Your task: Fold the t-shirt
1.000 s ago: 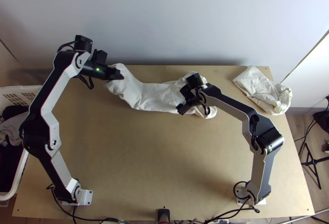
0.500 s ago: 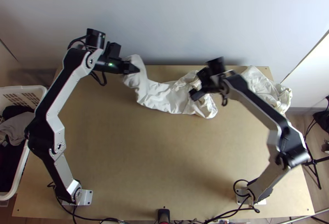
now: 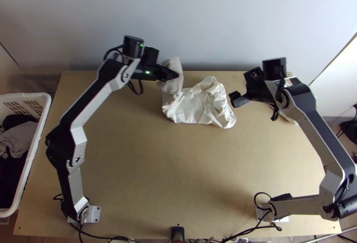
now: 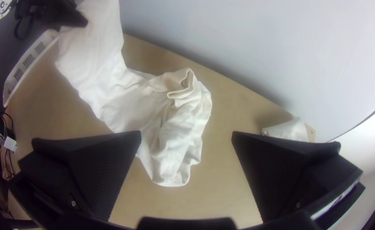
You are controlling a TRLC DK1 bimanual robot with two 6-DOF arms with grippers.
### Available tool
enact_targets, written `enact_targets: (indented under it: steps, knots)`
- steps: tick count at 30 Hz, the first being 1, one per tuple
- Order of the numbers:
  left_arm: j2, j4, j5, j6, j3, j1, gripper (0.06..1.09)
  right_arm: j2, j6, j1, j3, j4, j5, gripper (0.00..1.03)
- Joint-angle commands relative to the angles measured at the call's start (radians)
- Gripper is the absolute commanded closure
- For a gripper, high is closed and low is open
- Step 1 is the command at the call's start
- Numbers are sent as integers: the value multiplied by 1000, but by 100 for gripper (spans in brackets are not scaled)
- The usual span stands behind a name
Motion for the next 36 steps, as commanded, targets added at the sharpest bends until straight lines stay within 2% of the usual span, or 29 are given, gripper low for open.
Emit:
enact_targets:
  steps: [1,15,26,30,31,32,36]
  knots:
    - [72,122,-13,-38,23,-88,105,-98,16,-36,-49,-45,2,4]
    - [249,307,-116,-38,63,-226,105,-155,21,-61,-83,-102,5,4]
    - [422,338,-239,-2,187,-305,105,-194,22,-79,-140,-107,8,4]
    - [454,344,-248,-3,198,-305,105,-202,21,-81,-158,-107,7,4]
    - [460,347,-248,-2,198,-308,102,-204,21,-81,-164,-107,7,4]
    - [468,349,-248,0,198,-308,91,-205,21,-81,-169,-107,7,4]
    - [473,323,-247,18,200,-295,34,-205,21,-75,-178,-107,7,4]
